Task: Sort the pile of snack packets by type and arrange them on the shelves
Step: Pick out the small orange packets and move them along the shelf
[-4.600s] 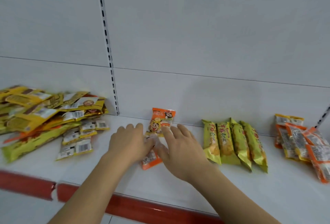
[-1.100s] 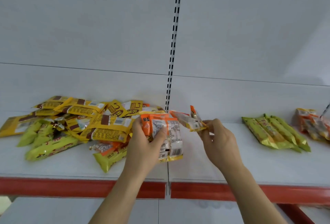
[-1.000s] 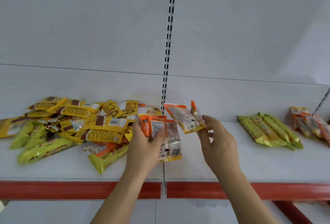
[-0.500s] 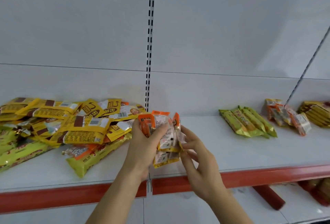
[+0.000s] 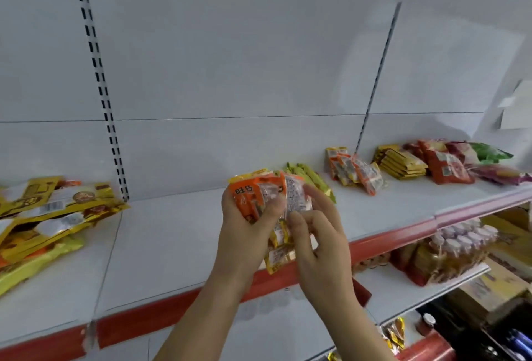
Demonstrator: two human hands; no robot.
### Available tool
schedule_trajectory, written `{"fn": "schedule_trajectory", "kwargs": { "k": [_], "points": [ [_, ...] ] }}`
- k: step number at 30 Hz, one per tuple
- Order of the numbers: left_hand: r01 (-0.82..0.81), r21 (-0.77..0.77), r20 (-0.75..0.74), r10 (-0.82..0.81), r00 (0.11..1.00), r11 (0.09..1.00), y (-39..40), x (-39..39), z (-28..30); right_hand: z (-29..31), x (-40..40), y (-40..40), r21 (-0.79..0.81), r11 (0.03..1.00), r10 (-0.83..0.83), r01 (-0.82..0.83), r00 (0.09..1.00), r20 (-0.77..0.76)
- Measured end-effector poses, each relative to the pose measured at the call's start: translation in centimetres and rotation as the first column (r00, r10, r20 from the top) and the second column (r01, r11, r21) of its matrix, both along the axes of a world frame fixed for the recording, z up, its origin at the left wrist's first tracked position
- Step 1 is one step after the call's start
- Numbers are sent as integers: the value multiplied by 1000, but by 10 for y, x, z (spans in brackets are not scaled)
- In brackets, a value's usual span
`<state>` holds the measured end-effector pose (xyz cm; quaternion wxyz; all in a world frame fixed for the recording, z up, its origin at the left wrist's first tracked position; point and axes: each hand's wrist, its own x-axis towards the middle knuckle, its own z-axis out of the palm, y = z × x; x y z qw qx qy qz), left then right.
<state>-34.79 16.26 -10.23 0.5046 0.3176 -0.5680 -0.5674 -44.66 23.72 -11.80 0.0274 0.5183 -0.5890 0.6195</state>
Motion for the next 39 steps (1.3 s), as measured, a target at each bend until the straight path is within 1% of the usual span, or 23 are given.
{"fn": "schedule_trajectory", "kwargs": {
  "k": [1, 3, 5, 7, 10, 12, 14, 17, 19, 21, 22, 23, 24, 25, 26, 27, 28, 30, 33, 36, 39],
  "points": [
    [12, -32, 23, -12, 1000, 999, 6, -20, 2, 1, -20, 5, 11, 1000, -17, 17, 998, 56],
    [20, -64, 42, -18, 999, 998, 17, -63, 5, 4, -65, 21, 68, 997, 14, -26, 984, 177],
    [14, -62, 45, -11, 999, 998, 28, -108, 4, 11, -112, 38, 182, 980, 43, -83, 975, 217],
    [-6, -76, 70, 12, 997, 997, 37, -152, 2, 13, -159, 53, 261, 960, 47, -99, 979, 198],
    [8, -62, 126, 0, 992, 998, 42, -210, 1, 13, -217, 60, 304, 951, 3, -54, 986, 165],
    [30, -28, 151, -26, 988, 999, 39, -242, 2, 9, -247, 56, 289, 956, 3, -51, 986, 164],
    [22, -50, 171, -13, 985, 999, 31, -271, 4, 7, -273, 47, 251, 967, 4, -51, 983, 183],
    [-2, -100, 180, 20, 984, 995, 13, -305, 1, 3, -309, 24, 246, 967, 11, -61, 980, 200],
    [-24, -124, 201, 48, 978, 992, -5, -327, 1, 3, -332, 6, 249, 968, -10, -16, 995, 103],
    [-25, -133, 284, 62, 957, 991, -23, -348, -2, 5, -350, -11, 268, 963, -38, 41, 999, -16],
    [-21, -157, 374, 79, 924, 987, -31, -357, -5, 2, -360, -19, 302, 951, -46, 60, 997, -54],
    [-13, -199, 507, 115, 855, 980, -37, -363, -9, -2, -368, -25, 362, 929, -45, 76, 995, -94],
    [-6, -249, 645, 170, 745, 968, -41, -366, -12, -7, -374, -31, 447, 890, -32, 94, 989, -145],
    [0, -285, 758, 226, 612, 958, -42, -366, -15, -13, -379, -36, 533, 836, -12, 130, 976, -219],
    [6, -311, 831, 269, 486, 950, -42, -365, -17, -18, -382, -40, 599, 780, 10, 179, 954, -299],
    [11, -335, 867, 304, 394, 942, -43, -363, -20, -20, -386, -43, 634, 738, 27, 233, 928, -373],
    [17, -359, 880, 332, 338, 933, -45, -362, -23, -20, -388, -46, 640, 717, 40, 277, 900, -433],
    [37, -369, 895, 344, 285, 929, -50, -361, -27, -20, -393, -48, 634, 698, 59, 332, 856, -513],
    [53, -349, 915, 327, 235, 936, -51, -365, -27, -24, -405, -46, 662, 656, 68, 362, 846, -529],
    [3, -351, 908, 339, 246, 936, -47, -368, -25, -24, -414, -47, 683, 651, 102, 332, 853, -512],
    [-90, -396, 864, 404, 299, 914, -36, -369, -29, -24, -422, -42, 662, 705, 128, 255, 872, -472]
  ]
}}
